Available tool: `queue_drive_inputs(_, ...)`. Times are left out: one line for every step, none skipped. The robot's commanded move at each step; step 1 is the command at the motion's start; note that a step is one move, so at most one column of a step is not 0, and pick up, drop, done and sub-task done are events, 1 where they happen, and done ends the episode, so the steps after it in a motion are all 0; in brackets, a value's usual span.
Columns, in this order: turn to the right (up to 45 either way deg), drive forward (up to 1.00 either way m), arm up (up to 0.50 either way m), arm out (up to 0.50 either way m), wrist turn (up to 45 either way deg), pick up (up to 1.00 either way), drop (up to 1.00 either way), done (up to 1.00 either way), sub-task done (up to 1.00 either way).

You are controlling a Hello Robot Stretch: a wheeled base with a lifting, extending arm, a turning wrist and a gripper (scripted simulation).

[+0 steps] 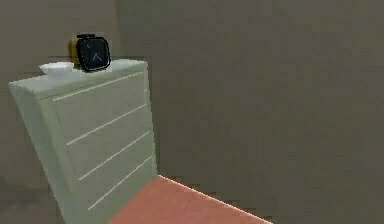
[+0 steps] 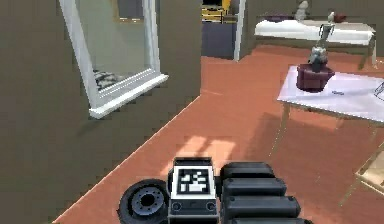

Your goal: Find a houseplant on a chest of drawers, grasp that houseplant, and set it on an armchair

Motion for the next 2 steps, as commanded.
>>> queue_drive_inputs(-18.0, 0.00, 0.00, 0.00, 0.0, 0.00, 0.00, 0.00, 0.00)
queue_drive_inputs(0.0, 0.20, 0.00, 0.00, 0.0, 0.00, 0.00, 0.00, 0.00)
